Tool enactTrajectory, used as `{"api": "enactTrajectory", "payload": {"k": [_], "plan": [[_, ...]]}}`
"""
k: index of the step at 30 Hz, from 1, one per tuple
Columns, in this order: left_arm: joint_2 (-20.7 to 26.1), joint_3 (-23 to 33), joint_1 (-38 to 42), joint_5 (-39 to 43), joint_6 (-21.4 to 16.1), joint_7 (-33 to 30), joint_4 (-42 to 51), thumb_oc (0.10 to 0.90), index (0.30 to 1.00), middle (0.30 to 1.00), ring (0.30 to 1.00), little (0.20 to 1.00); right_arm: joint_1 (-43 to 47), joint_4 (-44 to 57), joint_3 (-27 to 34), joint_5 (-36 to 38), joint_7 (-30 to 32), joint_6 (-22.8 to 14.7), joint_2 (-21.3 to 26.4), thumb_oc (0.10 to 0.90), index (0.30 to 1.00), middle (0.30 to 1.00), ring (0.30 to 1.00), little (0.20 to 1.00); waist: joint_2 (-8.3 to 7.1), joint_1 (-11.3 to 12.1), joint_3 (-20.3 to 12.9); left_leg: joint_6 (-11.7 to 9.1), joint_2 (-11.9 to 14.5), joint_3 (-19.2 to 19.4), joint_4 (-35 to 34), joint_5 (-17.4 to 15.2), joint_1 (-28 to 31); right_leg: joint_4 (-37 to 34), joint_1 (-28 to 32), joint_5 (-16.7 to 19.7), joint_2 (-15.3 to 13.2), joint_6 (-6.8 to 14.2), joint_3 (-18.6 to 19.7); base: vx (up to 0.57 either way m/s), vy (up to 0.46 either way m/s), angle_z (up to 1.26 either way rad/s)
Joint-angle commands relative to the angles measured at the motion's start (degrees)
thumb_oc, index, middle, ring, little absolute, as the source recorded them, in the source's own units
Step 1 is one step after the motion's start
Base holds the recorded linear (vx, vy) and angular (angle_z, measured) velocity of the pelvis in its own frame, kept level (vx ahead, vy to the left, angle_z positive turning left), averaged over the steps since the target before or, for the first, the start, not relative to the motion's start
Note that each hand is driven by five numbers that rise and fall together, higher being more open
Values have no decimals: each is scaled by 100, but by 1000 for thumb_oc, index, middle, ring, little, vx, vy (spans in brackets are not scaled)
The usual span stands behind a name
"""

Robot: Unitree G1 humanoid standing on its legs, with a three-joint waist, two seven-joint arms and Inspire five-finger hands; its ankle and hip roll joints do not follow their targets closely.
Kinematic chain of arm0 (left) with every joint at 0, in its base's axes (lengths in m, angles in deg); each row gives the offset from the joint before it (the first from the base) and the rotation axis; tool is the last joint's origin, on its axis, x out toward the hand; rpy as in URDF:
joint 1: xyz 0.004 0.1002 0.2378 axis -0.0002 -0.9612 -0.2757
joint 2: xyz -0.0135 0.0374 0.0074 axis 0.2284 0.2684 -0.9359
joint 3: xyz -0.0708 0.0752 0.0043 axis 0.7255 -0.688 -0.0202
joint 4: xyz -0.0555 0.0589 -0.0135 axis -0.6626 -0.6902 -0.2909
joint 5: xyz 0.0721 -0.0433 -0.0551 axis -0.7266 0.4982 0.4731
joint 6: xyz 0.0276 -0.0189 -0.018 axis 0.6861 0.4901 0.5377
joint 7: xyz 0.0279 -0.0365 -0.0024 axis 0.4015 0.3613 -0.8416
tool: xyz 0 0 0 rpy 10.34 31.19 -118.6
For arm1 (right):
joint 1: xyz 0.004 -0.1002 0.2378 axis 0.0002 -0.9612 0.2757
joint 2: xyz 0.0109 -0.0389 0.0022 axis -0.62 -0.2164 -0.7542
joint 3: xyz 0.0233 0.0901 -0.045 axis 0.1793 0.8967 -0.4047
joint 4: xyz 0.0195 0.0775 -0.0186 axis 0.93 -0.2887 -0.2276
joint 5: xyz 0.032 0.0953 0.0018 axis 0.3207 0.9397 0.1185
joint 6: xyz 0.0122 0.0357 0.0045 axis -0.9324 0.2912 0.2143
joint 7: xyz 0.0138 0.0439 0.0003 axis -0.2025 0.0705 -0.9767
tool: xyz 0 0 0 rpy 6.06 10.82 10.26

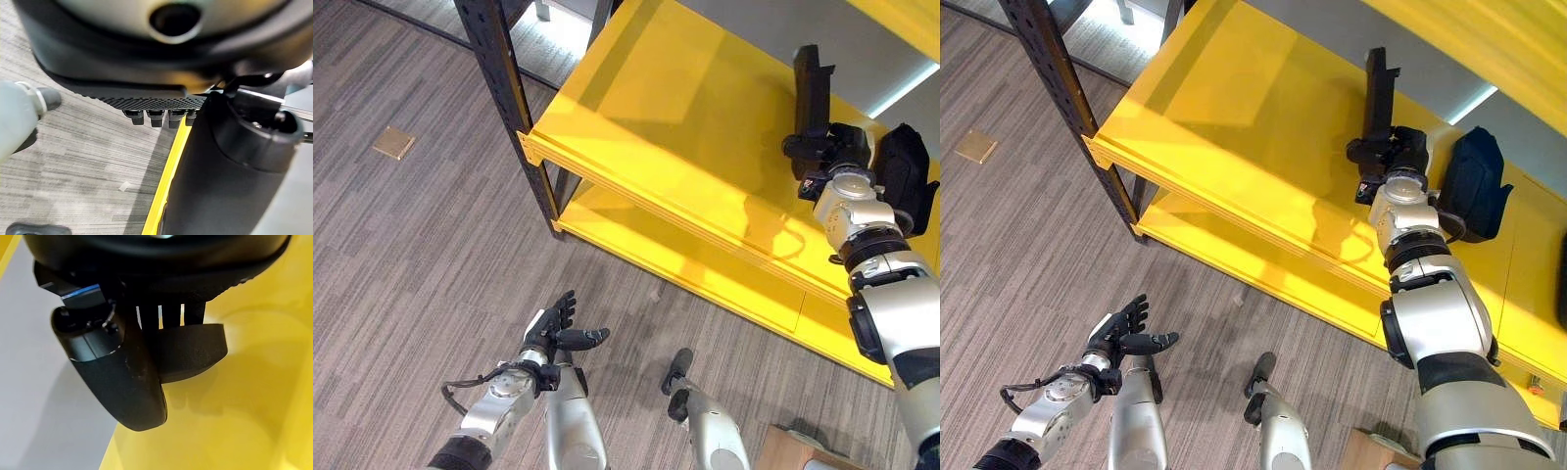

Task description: Move parts from the plastic box to the shelf.

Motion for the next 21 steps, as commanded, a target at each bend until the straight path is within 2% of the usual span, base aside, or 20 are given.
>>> {"api": "enactTrajectory", "payload": {"k": [1,3,8,21], "plan": [[188,-205,-176,196,-410,182,657,900,1000,1000,1000,1000,523,319,50,-35,185,-496,517,400,300,300,300,300,-35,83,-437,-306,340,-144,-869,554,307,494,653,-215,-612,686,394,0,0,0],[179,-253,-140,165,-409,201,671,900,1000,1000,1000,1000,561,296,26,-18,165,-515,431,400,300,300,300,300,22,51,-458,-296,311,-116,-882,566,322,487,650,-209,-642,695,423,14,6,-2],[241,-287,-163,92,-388,207,777,900,1000,1000,1000,1000,591,281,1,-102,202,-569,151,400,300,300,300,300,51,48,-435,-281,319,-99,-894,585,281,433,613,-147,-622,710,430,0,0,0],[227,-310,-126,24,-389,103,813,900,1000,1000,1000,1000,529,398,65,-151,361,-649,-54,400,300,300,300,300,132,-43,-300,-240,225,-56,-939,614,169,319,507,35,-663,749,496,-2,1,0]]}}
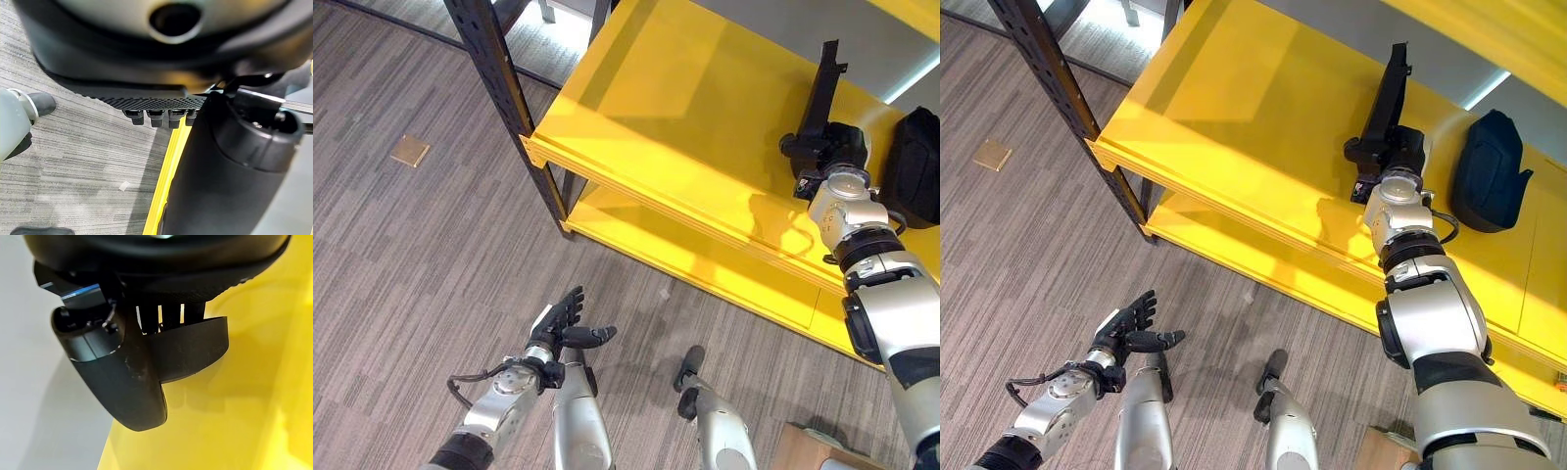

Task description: Move parts from the plastic box to the shelf.

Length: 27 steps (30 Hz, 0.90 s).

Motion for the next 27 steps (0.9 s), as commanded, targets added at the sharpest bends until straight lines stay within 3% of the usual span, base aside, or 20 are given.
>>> {"api": "enactTrajectory", "payload": {"k": [1,26,27], "plan": [[157,-269,-115,13,-386,32,651,900,1000,1000,1000,1000,509,385,105,-122,191,-556,141,400,300,300,300,300,-40,-20,-275,-244,282,-112,-886,569,188,366,562,-1,-626,744,466,0,0,0],[107,-339,79,-13,-394,-242,599,900,1000,1000,1000,1000,250,726,375,9,579,-693,-72,400,300,300,300,300,252,-217,209,-234,225,-53,-915,681,15,471,176,-31,-661,687,724,-9,3,-1],[110,-331,82,-8,-399,-252,603,900,1000,1000,1000,1000,244,724,386,25,585,-701,-67,422,330,330,330,330,259,-228,222,-234,221,-48,-923,688,4,471,159,-23,-664,690,730,0,0,0]]}}
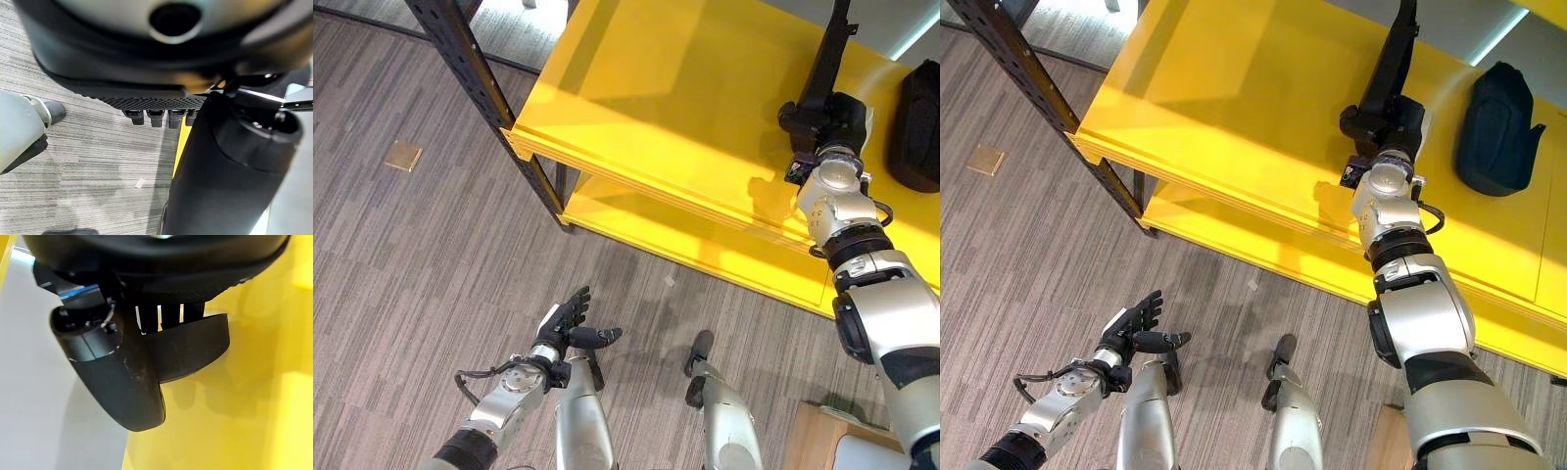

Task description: Move parts from the plastic box to the shelf.

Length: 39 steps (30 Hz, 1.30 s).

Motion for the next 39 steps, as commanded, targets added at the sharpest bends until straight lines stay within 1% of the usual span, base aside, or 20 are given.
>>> {"api": "enactTrajectory", "payload": {"k": [1,2,3,4,8,15,21,28,32,39], "plan": [[119,29,-89,0,-399,-19,596,900,1000,1000,1000,1000,239,189,166,30,155,-92,173,557,520,520,520,520,6,60,74,-346,262,-130,-1126,722,359,498,514,-153,-598,700,547,0,0,0],[111,27,-88,13,-403,-29,597,900,1000,1000,1000,1000,241,188,179,57,166,-97,171,606,588,588,588,588,11,52,91,-345,259,-129,-1125,727,351,496,502,-140,-601,704,557,0,0,0],[112,24,-84,14,-405,-33,610,900,1000,1000,1000,1000,249,183,198,105,186,-117,167,671,679,679,679,679,16,51,100,-347,255,-129,-1133,736,331,484,489,-130,-600,706,564,0,0,0],[110,18,-83,25,-404,-33,619,900,1000,1000,1000,1000,251,173,253,218,181,-153,138,900,1000,1000,1000,1000,22,40,122,-352,262,-131,-1133,746,313,470,472,-117,-596,708,568,0,0,0],[112,-12,-54,14,-396,-35,610,900,1000,1000,1000,1000,273,152,257,211,216,-158,161,900,1000,1000,1000,1000,29,31,151,-357,255,-123,-1132,758,281,467,432,-120,-590,708,571,0,0,0],[28,23,-65,84,-398,-79,523,900,1000,1000,1000,1000,279,203,266,245,251,-185,69,900,1000,1000,1000,1000,32,-7,170,-356,257,-112,-1148,775,263,484,407,-100,-591,707,587,0,0,0],[-36,76,-92,88,-383,-117,432,900,1000,1000,1000,1000,264,280,166,62,279,-168,70,900,1000,1000,1000,1000,13,-30,182,-342,252,-112,-1170,778,265,511,392,-70,-598,704,576,0,0,0],[-100,98,-54,33,-355,-160,234,900,1000,1000,1000,1000,212,329,295,352,278,-266,-86,900,1000,1000,1000,1000,-19,-41,126,-345,245,-98,-1197,777,315,499,430,-65,-596,710,569,0,0,0],[-127,138,-71,11,-359,-157,189,900,1000,1000,1000,1000,169,517,214,252,243,-255,-123,900,1000,1000,1000,1000,-46,-46,102,-343,262,-86,-1198,776,337,520,437,-79,-582,702,570,0,0,0],[-168,242,-98,-61,-368,-155,68,900,1000,1000,1000,1000,-4,1064,-175,-382,87,-122,-33,900,1000,1000,1000,1000,-128,-55,34,-345,290,-90,-1213,790,383,528,468,-97,-557,687,574,0,0,0]]}}
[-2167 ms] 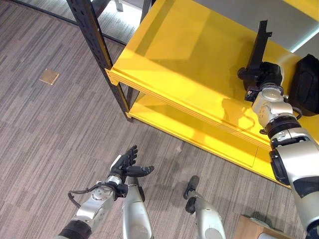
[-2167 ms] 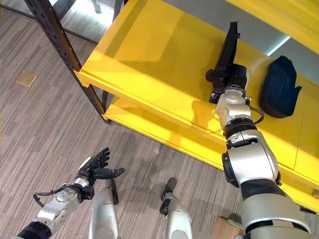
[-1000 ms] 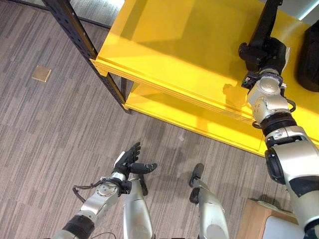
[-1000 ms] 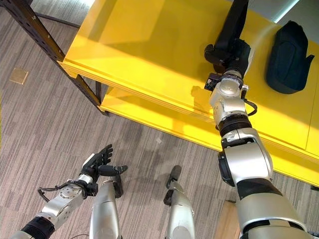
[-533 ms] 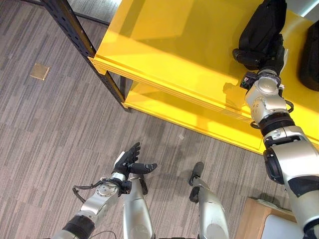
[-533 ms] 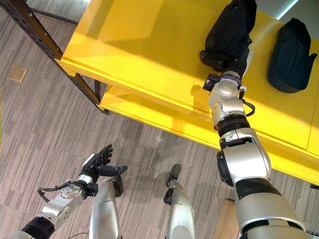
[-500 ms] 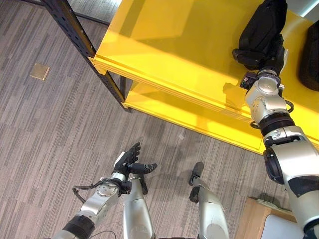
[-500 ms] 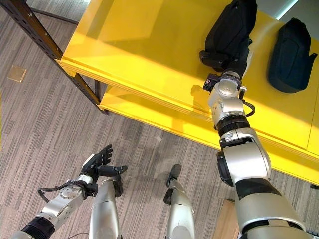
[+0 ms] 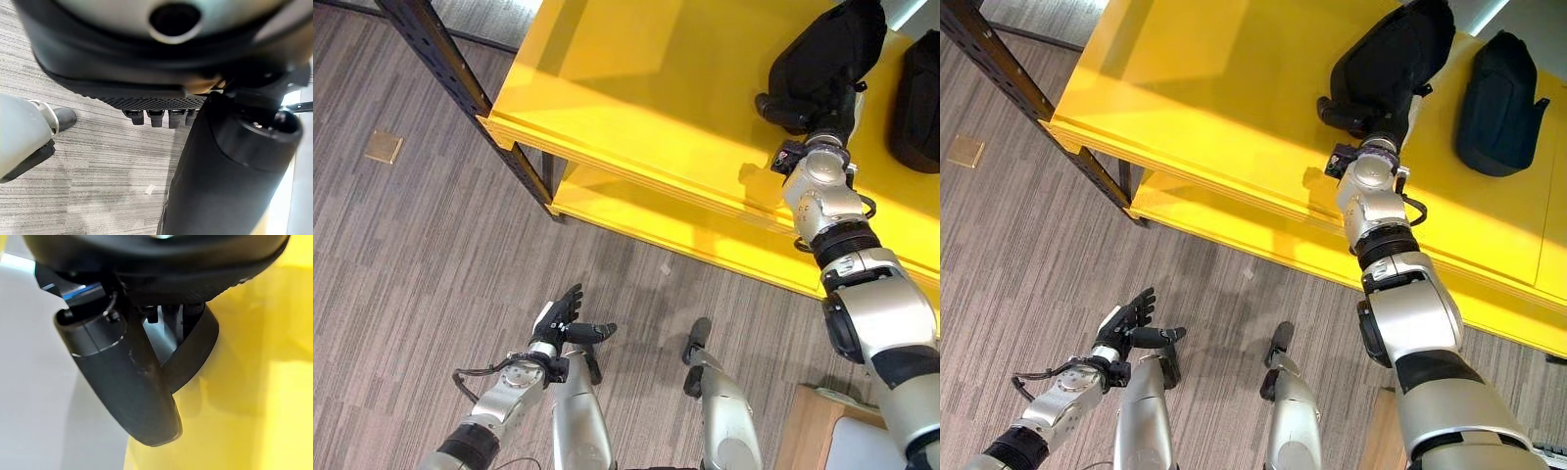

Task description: Move parts from the plastic box to the shelf.

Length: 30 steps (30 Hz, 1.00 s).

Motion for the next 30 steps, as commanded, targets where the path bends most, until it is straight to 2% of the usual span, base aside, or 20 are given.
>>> {"api": "enactTrajectory", "payload": {"k": [1,9,14,30], "plan": [[21,159,-227,-53,-382,-7,337,900,1000,1000,1000,1000,-32,504,-71,-375,-95,-160,261,900,1000,1000,1000,1000,-93,105,-195,-348,300,-91,-1164,750,381,473,506,-126,-554,666,570,0,0,0],[-18,434,-402,-108,-440,2,384,900,1000,1000,1000,1000,-30,1302,-878,-1723,-450,117,564,900,1000,1000,1000,1000,-211,108,-243,-360,369,-33,-1188,769,485,469,514,-137,-512,637,595,0,0,0],[49,523,-537,-57,-469,47,691,900,1000,1000,1000,1000,-47,1447,-1118,-2131,-637,218,640,900,1000,1000,1000,1000,-241,112,-252,-375,392,-23,-1206,793,500,427,539,-137,-482,631,591,2,-1,-1],[153,601,-704,21,-492,207,1154,900,1000,1000,1000,1000,-363,1326,-1188,-2452,-946,321,756,900,1000,1000,1000,1000,-202,103,-165,-370,397,-8,-1220,809,495,456,498,-167,-463,617,617,1,0,-1]]}}
